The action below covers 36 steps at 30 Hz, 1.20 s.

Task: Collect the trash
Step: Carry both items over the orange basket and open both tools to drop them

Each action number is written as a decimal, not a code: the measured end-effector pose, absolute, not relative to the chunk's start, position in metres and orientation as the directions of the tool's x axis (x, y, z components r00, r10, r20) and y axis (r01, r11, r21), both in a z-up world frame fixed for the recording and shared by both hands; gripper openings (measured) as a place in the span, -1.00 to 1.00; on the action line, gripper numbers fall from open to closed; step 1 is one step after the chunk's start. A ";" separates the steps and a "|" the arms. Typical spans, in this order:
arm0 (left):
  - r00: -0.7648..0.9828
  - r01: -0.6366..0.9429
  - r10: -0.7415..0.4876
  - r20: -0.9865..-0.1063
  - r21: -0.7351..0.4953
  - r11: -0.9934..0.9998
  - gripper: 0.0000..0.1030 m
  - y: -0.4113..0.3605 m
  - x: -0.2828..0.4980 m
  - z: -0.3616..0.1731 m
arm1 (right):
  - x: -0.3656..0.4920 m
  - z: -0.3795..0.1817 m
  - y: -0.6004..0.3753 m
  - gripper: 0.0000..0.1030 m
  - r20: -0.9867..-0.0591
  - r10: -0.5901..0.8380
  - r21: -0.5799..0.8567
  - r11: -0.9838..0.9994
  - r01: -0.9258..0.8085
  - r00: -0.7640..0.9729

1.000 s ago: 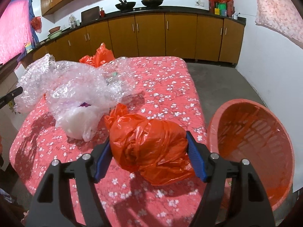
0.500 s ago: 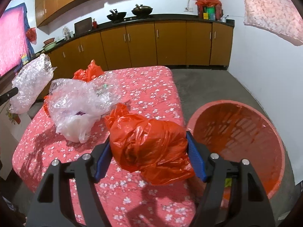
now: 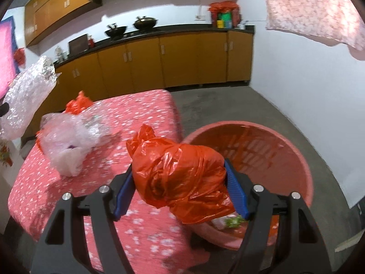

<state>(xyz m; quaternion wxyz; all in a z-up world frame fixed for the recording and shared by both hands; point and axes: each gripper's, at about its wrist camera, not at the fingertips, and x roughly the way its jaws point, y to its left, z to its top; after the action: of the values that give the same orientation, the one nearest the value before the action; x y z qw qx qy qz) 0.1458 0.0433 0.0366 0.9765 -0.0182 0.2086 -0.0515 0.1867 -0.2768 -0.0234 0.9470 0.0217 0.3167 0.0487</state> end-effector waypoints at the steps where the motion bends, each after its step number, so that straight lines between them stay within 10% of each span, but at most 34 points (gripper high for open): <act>1: 0.907 0.107 -0.120 -0.403 -0.055 0.993 -0.82 0.035 0.146 0.036 | 0.185 -0.023 -0.284 0.36 -0.596 0.088 0.070 0.996 -0.057 0.798; 36: 0.778 0.329 -0.340 -0.528 -0.118 0.937 -0.82 -0.160 0.201 -0.025 | 0.187 -0.037 -0.392 0.36 -0.592 -0.209 0.058 0.952 0.301 0.778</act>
<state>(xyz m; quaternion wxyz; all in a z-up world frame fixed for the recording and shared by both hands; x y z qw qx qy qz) 0.2014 -0.1600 -0.0249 0.9428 -0.0096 0.2821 -0.1775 0.1865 -0.3915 -0.0374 0.9400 0.0749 0.3041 -0.1356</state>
